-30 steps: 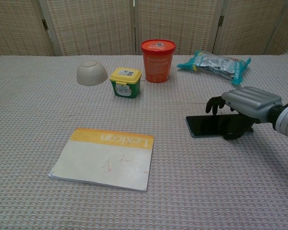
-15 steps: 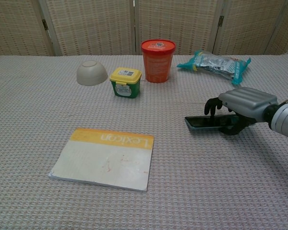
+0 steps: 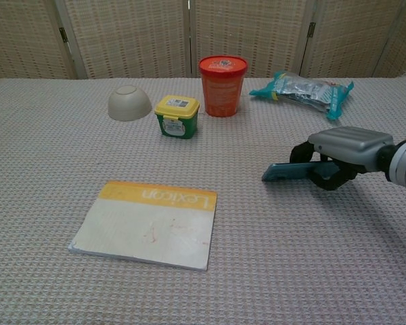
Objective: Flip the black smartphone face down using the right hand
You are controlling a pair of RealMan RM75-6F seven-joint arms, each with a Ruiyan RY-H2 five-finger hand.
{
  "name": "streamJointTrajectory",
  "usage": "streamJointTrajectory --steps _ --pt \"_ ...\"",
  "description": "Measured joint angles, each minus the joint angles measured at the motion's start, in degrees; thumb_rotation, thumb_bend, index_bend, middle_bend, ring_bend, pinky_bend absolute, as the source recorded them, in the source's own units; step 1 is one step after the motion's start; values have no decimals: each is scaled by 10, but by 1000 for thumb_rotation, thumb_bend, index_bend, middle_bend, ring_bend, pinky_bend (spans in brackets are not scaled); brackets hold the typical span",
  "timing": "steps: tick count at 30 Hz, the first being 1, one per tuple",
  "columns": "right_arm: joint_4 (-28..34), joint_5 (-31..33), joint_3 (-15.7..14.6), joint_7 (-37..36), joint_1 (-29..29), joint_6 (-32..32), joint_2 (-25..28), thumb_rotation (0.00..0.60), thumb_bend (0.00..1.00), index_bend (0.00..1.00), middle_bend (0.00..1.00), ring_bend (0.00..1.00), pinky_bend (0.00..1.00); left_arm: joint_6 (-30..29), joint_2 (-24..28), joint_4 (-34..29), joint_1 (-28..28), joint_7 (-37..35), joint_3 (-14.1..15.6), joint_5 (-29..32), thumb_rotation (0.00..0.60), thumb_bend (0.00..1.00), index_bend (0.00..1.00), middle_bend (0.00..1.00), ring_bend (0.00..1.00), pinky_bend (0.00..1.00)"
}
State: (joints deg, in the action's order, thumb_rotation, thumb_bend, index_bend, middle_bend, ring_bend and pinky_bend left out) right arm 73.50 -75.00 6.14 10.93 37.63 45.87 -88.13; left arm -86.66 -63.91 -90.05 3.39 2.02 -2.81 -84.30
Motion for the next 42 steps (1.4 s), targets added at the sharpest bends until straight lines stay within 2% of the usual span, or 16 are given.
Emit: streamJointTrajectory --steps 6,12,18,21,23,25,28,33,37,42 --pt "42 31 5 -13 5 -21 36 600 586 403 416 259 357 3 0 -4 3 3 0 -4 600 199 216 242 210 236" --pt "11 44 13 6 16 -15 19 600 550 403 412 259 357 4 5 -9 3 5 0 -1 600 199 216 242 210 236" --pt "-17 47 29 16 27 13 -3 600 515 373 340 257 355 0 7 -12 2 5 0 -5 600 199 216 242 210 236" --pt "-15 40 32 19 25 37 -1 600 451 358 314 251 352 0 8 -12 2 4 -1 -6 600 199 216 241 210 236" --pt "-6 33 32 24 20 57 7 600 372 350 305 249 352 -1 7 -11 3 3 -1 -7 600 199 216 242 210 236" --pt "12 26 30 31 10 80 21 600 233 332 295 246 352 -2 6 -11 5 3 -2 -10 600 199 216 241 210 236" --pt "44 15 24 42 -10 122 45 600 127 320 290 243 352 -6 1 -8 7 2 -5 -16 600 199 217 241 210 236" --pt "109 -10 5 53 -65 208 99 600 72 303 280 236 352 -8 -9 -8 13 10 -7 -22 600 199 219 241 210 236" --pt "155 -42 -24 47 -130 288 150 600 63 295 275 232 352 -6 -17 -11 17 19 -8 -25 600 199 219 241 210 236" --pt "183 -77 -59 31 -207 379 191 600 62 289 273 231 351 -8 -31 -15 22 35 -10 -31 600 198 219 239 210 236"
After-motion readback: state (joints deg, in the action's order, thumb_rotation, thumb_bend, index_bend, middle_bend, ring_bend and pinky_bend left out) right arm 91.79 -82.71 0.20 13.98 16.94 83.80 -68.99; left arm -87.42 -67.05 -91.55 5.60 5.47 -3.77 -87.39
